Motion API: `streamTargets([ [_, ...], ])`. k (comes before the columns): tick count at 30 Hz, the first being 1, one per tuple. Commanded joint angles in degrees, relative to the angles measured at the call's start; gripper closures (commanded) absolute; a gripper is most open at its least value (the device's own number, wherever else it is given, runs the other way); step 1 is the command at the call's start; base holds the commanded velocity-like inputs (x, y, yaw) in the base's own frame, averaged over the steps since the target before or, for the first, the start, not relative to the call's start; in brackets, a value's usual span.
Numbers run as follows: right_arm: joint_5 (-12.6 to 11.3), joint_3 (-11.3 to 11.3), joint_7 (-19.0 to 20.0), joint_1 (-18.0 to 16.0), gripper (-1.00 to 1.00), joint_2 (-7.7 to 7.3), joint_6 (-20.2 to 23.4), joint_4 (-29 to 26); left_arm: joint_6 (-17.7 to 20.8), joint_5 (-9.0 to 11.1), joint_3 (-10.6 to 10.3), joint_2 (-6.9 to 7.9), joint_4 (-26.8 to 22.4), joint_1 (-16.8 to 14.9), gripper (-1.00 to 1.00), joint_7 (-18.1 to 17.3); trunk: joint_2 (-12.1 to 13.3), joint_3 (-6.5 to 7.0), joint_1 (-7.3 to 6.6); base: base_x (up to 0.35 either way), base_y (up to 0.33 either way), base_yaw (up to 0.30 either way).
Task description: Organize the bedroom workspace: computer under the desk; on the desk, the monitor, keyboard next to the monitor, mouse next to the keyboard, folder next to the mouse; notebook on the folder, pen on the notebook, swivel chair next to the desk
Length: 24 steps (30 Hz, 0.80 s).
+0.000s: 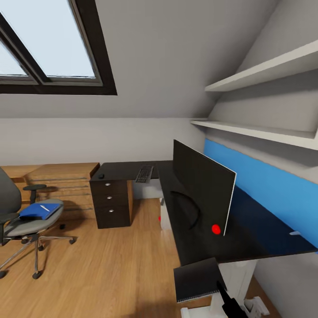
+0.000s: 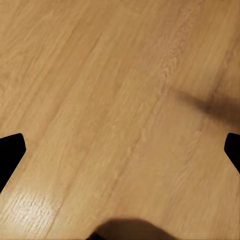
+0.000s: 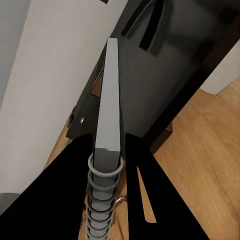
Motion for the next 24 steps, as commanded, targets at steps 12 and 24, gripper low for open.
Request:
streamTargets([
  [12,2.0,2.2,0.1,0.0,1.0,1.75,0.0,-0.5,-0.1,0.3,-0.7,-1.46,0.0,0.0,-1.0,0.2,0.0,-0.06,0.0,0.0,0.01,0.0],
  [24,20.6,11.6,-25.1,-0.2,1.0,14.15,-0.3,-20.2,-0.2,0.3,-0.8,-1.78,0.0,0.0,-1.0,0.3,0.0,-0.06,0.0,0.0,0.0,0.0],
])
